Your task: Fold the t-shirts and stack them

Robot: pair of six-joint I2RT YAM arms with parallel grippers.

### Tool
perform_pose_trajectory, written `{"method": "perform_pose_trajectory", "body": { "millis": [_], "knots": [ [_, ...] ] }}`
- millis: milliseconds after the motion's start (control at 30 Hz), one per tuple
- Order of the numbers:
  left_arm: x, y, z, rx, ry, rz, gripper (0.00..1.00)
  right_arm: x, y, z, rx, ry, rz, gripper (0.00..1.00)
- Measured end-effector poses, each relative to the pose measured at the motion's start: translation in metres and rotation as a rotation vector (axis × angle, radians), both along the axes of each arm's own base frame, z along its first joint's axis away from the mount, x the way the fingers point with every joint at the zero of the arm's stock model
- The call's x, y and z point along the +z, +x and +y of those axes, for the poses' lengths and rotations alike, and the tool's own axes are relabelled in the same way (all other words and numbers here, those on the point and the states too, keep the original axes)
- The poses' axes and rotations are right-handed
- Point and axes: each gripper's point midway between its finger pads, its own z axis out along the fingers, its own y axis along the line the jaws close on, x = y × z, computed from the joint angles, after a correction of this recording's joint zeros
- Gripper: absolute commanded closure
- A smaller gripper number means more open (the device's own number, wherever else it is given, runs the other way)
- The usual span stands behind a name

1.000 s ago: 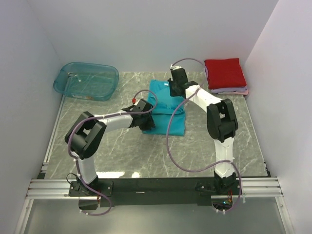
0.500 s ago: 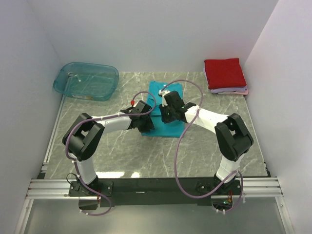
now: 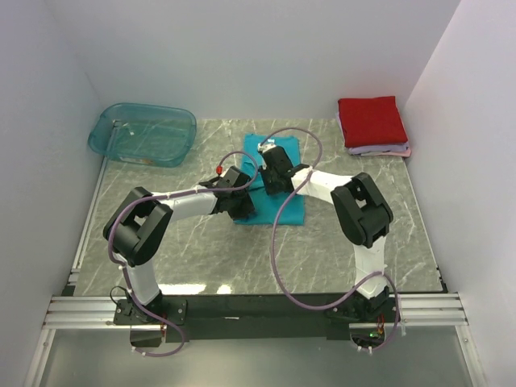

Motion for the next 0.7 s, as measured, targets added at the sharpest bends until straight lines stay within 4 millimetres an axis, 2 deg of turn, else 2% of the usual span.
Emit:
{"method": "perform_pose_trajectory", "body": {
  "millis": [233, 367, 433, 500, 600, 700],
  "knots": [
    [0.000, -0.001, 0.001, 0.003, -0.007, -0.003, 0.59, 0.017, 0.063, -0.017, -0.110, -0.063, -0.138, 0.78],
    [0.000, -0.003, 0.000, 0.006, -0.013, 0.006, 0.58, 0.042, 0.102, -0.019, -0.156, -0.041, -0.212, 0.77],
    [0.001, -0.004, 0.000, 0.007, -0.014, 0.008, 0.55, 0.058, 0.113, -0.020, -0.164, -0.015, -0.232, 0.77],
    [0.002, -0.005, 0.000, 0.003, -0.016, 0.012, 0.51, 0.071, 0.118, -0.018, -0.161, 0.022, -0.243, 0.74],
    [0.005, -0.010, 0.004, -0.002, -0.001, 0.020, 0.45, 0.079, 0.108, -0.020, -0.143, 0.087, -0.210, 0.69],
    [0.013, -0.015, 0.011, -0.008, 0.025, 0.018, 0.38, 0.084, 0.073, -0.026, -0.129, 0.183, -0.133, 0.66]
  ]
}}
